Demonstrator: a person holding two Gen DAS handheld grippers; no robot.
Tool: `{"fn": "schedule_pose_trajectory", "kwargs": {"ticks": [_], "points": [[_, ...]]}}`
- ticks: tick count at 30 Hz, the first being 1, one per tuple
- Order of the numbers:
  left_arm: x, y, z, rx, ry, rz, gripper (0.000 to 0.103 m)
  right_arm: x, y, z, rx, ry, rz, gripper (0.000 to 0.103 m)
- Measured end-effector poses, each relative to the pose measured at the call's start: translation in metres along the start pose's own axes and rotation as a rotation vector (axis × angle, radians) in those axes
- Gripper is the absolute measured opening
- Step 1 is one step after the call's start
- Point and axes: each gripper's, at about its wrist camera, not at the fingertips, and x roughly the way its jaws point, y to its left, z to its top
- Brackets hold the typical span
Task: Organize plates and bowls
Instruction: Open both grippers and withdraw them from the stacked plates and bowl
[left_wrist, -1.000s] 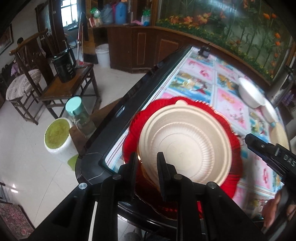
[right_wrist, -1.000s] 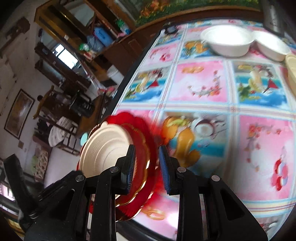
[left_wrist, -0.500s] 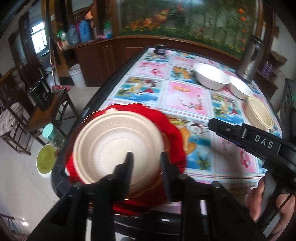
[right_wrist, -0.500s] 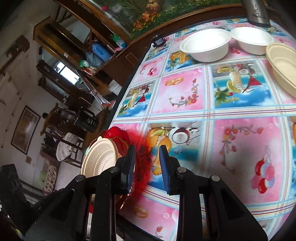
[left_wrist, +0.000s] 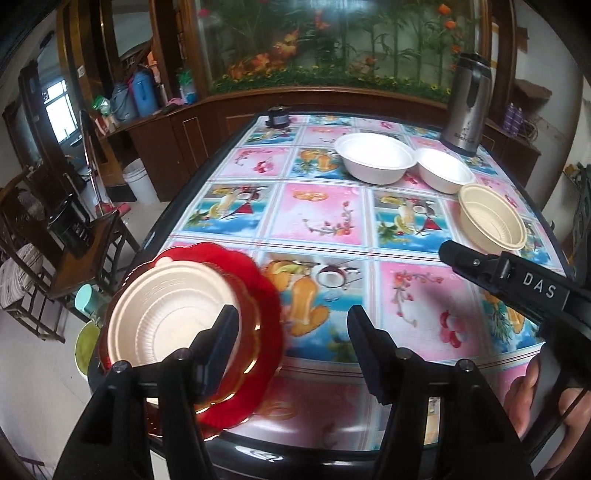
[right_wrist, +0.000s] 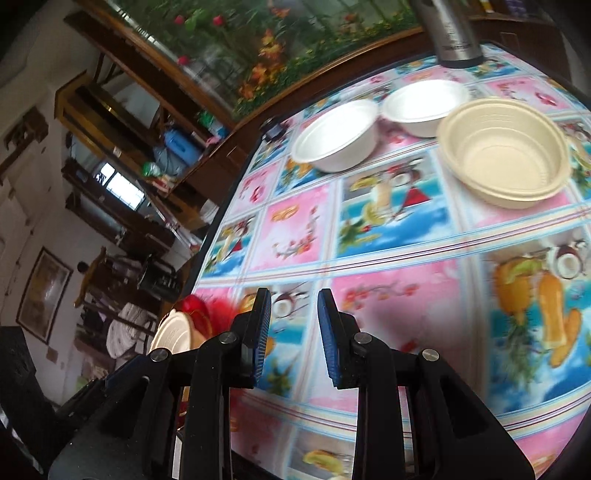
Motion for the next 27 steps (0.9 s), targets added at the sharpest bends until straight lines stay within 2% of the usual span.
{"fn": "schedule_pose_trajectory", "kwargs": {"ticks": [5, 27], "points": [[0.002, -0.016, 0.004, 0.024, 0.004, -0.002, 0.061, -0.015, -0.026, 0.007, 0.059, -0.035, -0.01, 0.03], [0.033, -0.067, 0.007, 0.104, 0.093, -0.021, 0.061, -0.058, -0.102, 0.013, 0.162, -0.134, -0.041, 0.03]]}}
